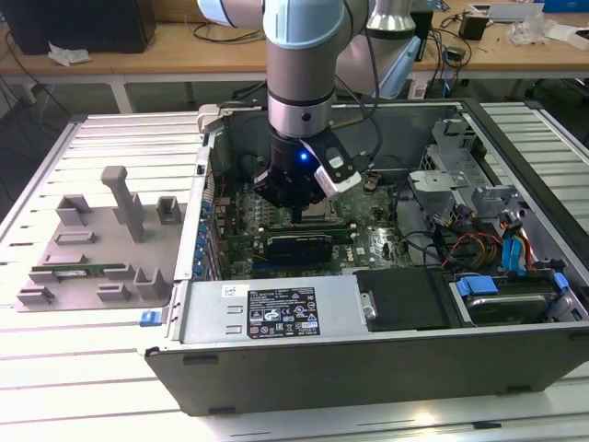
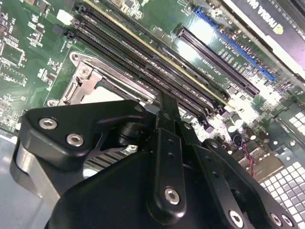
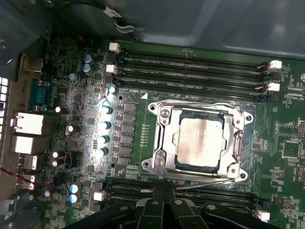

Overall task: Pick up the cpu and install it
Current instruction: 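Install the second cpu locking lever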

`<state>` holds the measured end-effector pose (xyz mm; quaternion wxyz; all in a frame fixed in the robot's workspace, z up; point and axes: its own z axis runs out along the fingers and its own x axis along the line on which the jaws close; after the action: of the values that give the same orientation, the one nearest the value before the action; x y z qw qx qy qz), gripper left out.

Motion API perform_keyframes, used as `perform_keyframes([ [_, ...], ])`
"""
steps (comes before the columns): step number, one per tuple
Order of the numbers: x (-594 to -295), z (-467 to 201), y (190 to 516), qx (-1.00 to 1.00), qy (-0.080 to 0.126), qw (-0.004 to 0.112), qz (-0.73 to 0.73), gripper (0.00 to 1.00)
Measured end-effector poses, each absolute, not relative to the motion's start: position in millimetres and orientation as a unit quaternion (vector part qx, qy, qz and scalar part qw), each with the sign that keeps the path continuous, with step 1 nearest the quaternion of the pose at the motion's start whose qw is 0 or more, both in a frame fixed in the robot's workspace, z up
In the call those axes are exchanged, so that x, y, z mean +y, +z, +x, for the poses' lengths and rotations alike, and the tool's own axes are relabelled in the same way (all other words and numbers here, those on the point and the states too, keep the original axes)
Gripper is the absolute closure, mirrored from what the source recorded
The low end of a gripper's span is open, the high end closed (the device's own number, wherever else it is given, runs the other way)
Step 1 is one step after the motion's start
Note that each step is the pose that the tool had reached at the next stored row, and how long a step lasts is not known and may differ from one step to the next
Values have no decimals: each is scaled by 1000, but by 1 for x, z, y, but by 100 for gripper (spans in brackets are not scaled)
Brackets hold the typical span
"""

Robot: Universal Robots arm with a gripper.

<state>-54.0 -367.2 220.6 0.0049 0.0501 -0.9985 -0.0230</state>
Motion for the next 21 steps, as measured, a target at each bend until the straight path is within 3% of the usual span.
perform_keyframes([
  [21,-388,-62,212,-994,-96,1,51,89],
])
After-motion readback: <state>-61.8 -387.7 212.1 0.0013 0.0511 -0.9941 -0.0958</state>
